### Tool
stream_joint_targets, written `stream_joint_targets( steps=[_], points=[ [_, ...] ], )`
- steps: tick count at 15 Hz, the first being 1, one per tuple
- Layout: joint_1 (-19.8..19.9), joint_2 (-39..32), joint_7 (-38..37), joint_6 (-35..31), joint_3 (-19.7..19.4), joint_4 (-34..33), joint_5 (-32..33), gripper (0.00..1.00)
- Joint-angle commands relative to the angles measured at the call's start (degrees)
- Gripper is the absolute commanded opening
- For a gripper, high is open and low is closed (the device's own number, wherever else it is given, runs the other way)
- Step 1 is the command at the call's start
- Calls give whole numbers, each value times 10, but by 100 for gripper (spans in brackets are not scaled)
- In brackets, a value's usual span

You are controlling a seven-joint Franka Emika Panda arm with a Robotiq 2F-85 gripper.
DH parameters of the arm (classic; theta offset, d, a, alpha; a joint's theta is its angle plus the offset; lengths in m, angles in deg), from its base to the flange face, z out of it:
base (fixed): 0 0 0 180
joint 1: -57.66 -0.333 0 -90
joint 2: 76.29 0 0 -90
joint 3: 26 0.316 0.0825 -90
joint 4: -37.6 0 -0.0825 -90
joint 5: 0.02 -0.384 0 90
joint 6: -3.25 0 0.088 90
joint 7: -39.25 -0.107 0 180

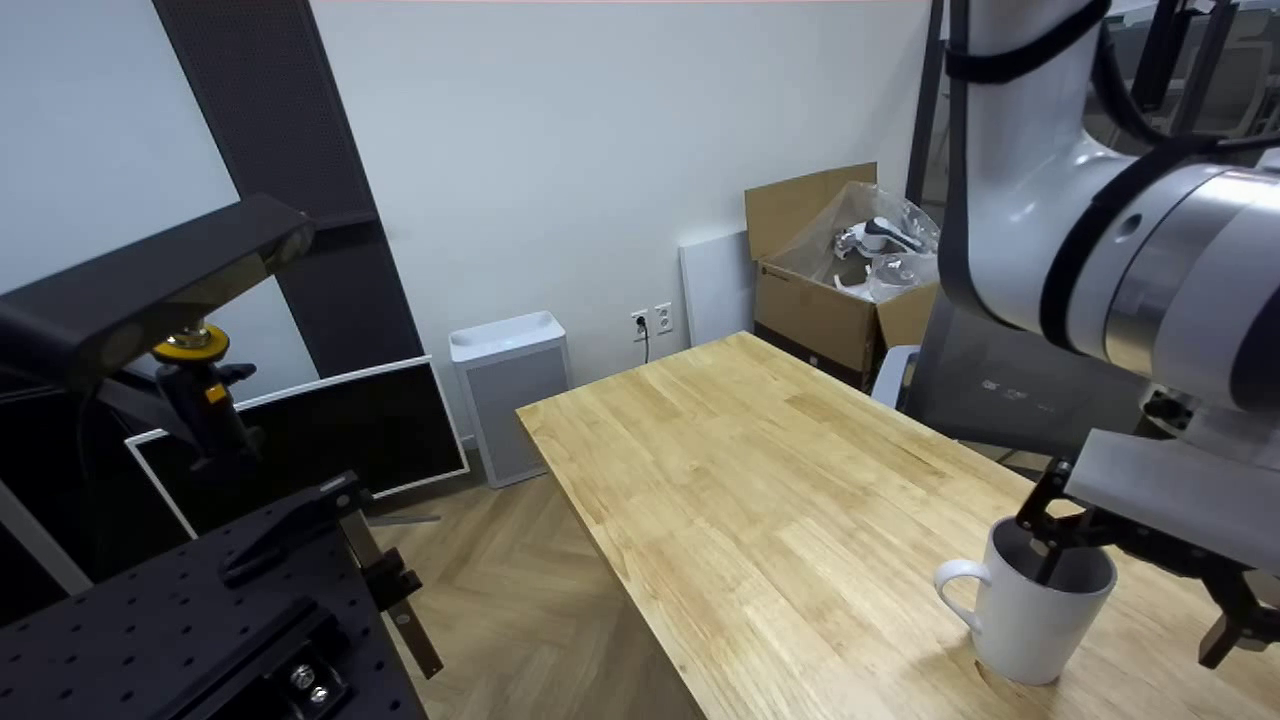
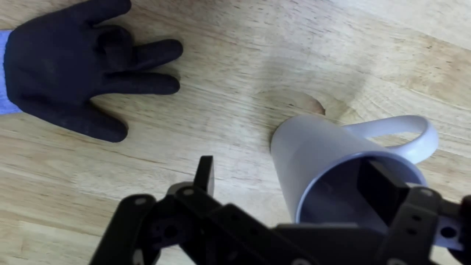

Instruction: Move the cup backward near the edge of the table

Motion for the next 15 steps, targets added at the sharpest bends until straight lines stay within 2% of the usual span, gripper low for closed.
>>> stream_joint_targets(
  steps=[1,3,8,9,10,15],
  points=[
    [-9,-27,-18,-12,-8,-28,12,100],
    [-16,-39,-26,-30,-12,-34,13,100],
    [-31,-72,-38,-23,-16,-62,16,100],
    [-34,-78,-40,-23,-16,-66,17,75],
    [-38,-82,-42,-23,-18,-70,17,75],
    [-50,-94,-56,-12,-27,-85,24,39]
  ],
)
